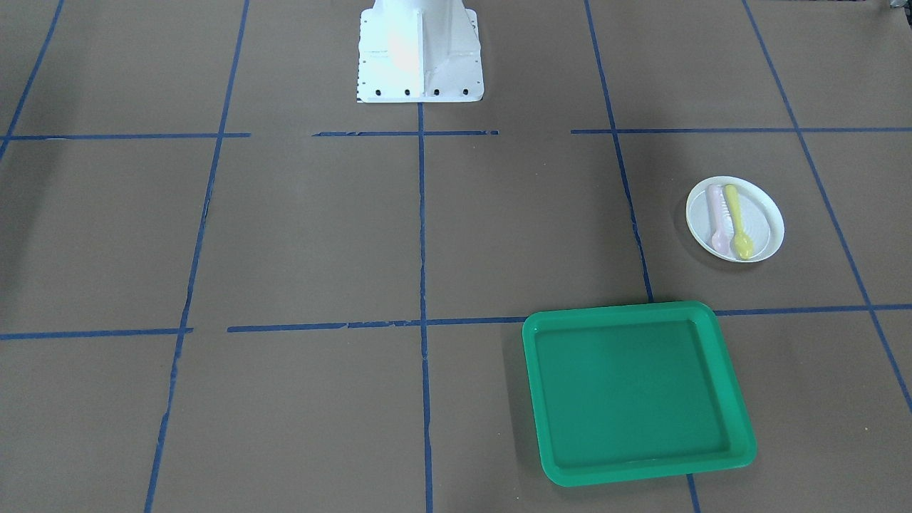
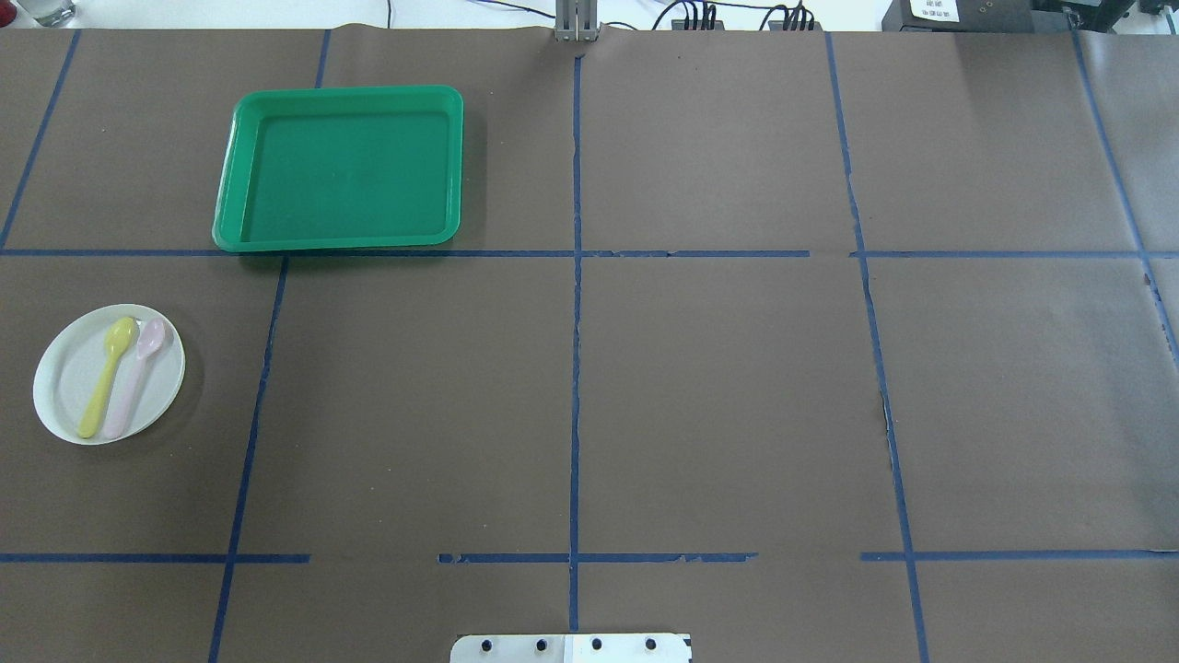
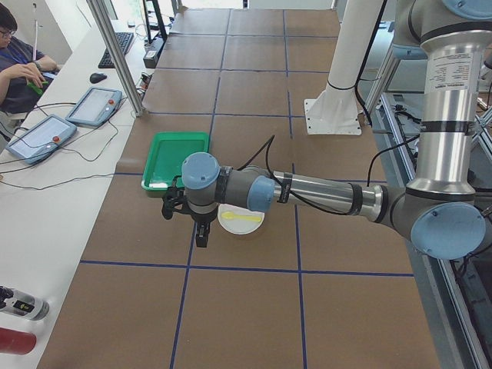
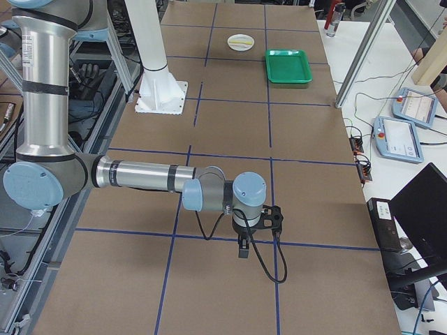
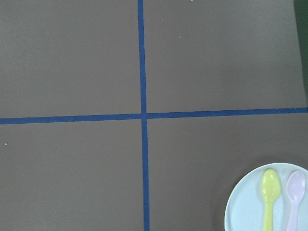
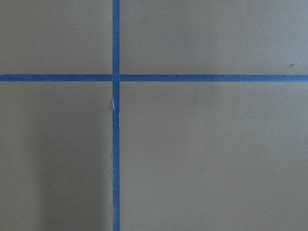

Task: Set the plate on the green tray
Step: 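Move the left gripper down toward the rim of the white plate, then close the left gripper on the white plate's rim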

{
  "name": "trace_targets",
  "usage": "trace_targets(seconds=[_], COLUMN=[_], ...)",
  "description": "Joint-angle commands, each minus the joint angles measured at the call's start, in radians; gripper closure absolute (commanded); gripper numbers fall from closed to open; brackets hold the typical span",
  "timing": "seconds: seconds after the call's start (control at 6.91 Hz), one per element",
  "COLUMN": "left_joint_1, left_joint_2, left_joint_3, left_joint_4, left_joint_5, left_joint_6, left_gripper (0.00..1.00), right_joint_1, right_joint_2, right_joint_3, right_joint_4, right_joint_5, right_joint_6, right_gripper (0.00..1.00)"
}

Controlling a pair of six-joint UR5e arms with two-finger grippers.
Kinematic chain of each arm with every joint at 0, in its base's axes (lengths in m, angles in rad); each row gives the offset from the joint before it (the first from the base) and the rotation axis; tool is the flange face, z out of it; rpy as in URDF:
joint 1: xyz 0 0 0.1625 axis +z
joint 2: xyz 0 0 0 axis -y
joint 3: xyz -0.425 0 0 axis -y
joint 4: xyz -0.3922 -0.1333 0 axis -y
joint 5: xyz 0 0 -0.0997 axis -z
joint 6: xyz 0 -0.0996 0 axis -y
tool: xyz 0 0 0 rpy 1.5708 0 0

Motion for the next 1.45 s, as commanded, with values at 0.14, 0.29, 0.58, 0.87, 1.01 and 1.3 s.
trace_targets(seconds=[0.14,0.29,0.58,0.87,1.01,1.3], left_joint_1=[0.281,0.302,0.372,0.432,0.443,0.472], left_joint_2=[0.005,0.027,0.075,0.095,0.101,0.101], left_joint_3=[-0.002,0.051,0.147,0.221,0.238,0.239], left_joint_4=[-0.161,-0.263,-0.479,-0.622,-0.667,-0.667], left_joint_5=[0.143,0.148,0.153,0.196,0.201,0.201], left_joint_6=[-0.295,-0.348,-0.459,-0.506,-0.506,-0.501], left_gripper=[0.0,0.0,0.0,0.0,0.0,0.0], right_joint_1=[0.0,0.0,0.0,0.0,0.0,0.0], right_joint_2=[0.0,0.0,0.0,0.0,0.0,0.0], right_joint_3=[-0.001,-0.001,0.0,0.0,0.0,0.0], right_joint_4=[0.0,0.0,0.0,0.0,0.0,0.0], right_joint_5=[0.0,0.0,0.0,0.0,0.0,0.0], right_joint_6=[0.0,0.0,0.0,0.0,0.0,0.0], right_gripper=[0.0,0.0,0.0,0.0,0.0,0.0])
